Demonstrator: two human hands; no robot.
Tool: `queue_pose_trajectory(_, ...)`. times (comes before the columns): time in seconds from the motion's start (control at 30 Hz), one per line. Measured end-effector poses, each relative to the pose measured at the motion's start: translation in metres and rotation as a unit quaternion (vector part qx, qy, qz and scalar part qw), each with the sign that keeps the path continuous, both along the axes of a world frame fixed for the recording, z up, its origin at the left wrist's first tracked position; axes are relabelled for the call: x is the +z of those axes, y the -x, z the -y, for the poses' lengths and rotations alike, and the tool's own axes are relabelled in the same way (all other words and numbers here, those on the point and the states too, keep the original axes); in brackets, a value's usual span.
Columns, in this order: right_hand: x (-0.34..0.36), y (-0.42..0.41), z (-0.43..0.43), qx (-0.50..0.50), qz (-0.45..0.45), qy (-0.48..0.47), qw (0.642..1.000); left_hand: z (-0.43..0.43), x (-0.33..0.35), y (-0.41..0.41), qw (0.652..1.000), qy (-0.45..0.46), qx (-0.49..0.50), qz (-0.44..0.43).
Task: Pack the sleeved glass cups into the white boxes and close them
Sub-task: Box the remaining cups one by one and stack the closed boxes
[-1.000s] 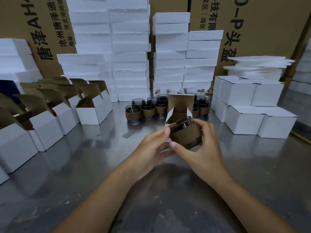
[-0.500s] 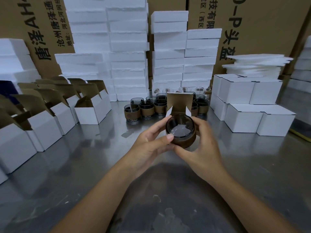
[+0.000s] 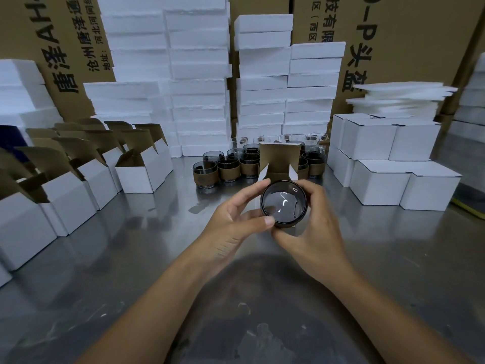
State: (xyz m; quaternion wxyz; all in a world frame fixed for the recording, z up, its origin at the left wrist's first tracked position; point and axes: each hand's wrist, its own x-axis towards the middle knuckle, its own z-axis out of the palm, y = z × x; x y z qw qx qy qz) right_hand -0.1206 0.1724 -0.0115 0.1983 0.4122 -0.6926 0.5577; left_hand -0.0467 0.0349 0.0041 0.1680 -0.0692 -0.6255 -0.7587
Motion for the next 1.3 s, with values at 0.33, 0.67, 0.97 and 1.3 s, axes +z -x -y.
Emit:
queue_pose_trajectory(0.33, 0.005, -0.004, -0.002, 0.003, 0.034, 0.003, 0.999, 0.003, -0.001, 0.002, 1.0, -0.012, -0.008, 0.02)
queue_pose_trajectory(0.67, 0.014, -0.006, -0.001, 0.106, 0.221, 0.044, 0.968, 0.006, 0.0, 0.0, 0.998, 0.008, -0.011, 0.059)
queue_pose_trajectory(0.97, 0.019, -0.002, -0.001, 0.151, 0.362, 0.03, 0.92, 0.006, -0.002, 0.001, 0.998, 0.018, -0.008, 0.067)
queue_pose_trajectory(1.3, 0.021, -0.003, 0.0, 0.158, 0.398, 0.011, 0.904, 0.002, -0.001, 0.0, 0.996, 0.025, 0.005, 0.08)
